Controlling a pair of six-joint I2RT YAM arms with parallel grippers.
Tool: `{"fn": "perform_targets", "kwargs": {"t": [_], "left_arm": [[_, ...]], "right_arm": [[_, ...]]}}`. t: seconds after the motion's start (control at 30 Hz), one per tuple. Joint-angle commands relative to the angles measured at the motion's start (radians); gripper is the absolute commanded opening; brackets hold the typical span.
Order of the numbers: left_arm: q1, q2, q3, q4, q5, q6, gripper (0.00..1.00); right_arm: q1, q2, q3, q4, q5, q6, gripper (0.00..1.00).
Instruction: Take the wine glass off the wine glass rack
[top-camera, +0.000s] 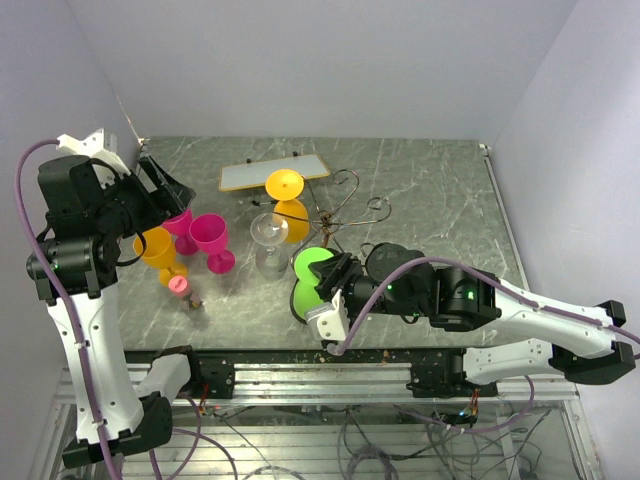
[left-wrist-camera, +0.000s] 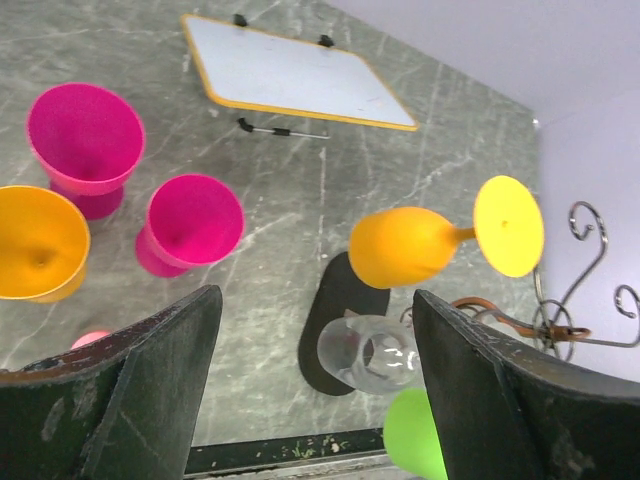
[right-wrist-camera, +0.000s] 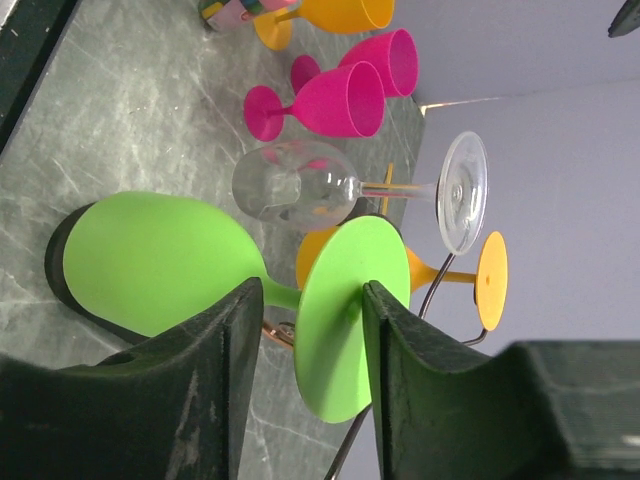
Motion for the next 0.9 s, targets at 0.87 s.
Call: {"fn": "perform_targets", "kwargs": {"t": [0.87], "left_arm": [[0.007,0.007,0.048,0.189,0.224,-0.139,0.87]], "right_arm": [[0.003,-0.04,-0.006,0.067,0.052,0.081,0.08]]}}
